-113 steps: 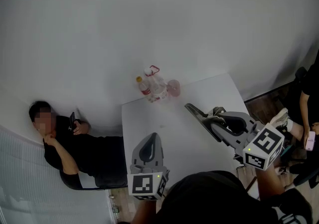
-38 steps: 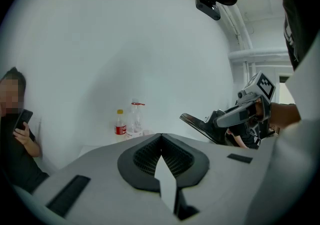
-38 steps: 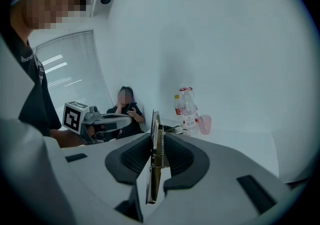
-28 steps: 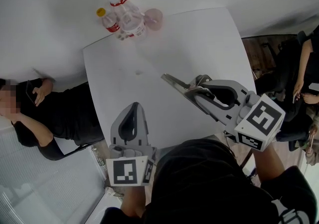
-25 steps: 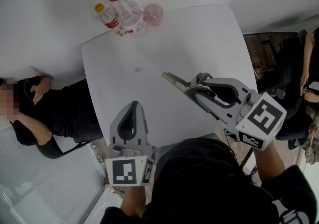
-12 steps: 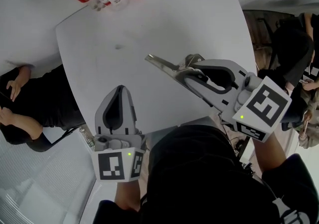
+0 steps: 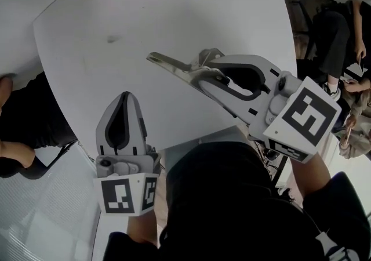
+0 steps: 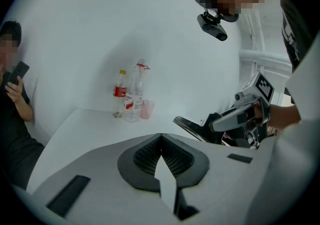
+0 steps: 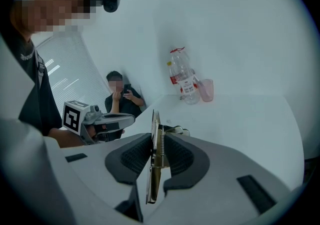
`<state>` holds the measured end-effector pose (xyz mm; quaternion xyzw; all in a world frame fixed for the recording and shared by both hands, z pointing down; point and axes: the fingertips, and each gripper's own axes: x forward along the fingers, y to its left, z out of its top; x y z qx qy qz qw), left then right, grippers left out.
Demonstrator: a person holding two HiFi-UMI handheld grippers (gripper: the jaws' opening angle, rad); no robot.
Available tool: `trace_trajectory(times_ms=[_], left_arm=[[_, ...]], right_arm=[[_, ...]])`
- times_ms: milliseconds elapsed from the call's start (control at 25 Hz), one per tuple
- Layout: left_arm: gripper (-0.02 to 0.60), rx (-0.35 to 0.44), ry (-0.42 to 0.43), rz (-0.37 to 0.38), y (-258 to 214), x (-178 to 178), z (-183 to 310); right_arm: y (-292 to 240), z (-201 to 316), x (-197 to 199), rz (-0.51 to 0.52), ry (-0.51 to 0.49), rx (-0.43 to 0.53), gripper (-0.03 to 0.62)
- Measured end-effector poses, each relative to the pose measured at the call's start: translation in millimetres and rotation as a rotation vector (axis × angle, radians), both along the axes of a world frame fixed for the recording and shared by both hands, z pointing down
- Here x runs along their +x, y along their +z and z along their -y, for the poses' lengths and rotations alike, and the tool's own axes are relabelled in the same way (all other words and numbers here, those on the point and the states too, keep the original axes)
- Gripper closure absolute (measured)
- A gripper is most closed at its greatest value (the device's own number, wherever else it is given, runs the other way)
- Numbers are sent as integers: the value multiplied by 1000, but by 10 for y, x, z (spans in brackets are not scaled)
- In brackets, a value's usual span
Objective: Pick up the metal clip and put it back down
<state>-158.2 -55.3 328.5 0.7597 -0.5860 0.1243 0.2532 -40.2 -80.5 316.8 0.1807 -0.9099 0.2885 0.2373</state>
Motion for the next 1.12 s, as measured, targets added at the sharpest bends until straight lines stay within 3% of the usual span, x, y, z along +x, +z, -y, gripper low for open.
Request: trace_trajectory(times_ms=[320,560,1120], left_arm=[[561,18,4,-15,-68,36,64],[561,-2,9,-16,-88,36,100],[561,29,9,-30,-88,117,125]], right_arm=[[-30,21,-5,-9,-3,12,499],[-1,3,1,-21,25,-56,499],[6,-5,17,-19,20,-41,499]])
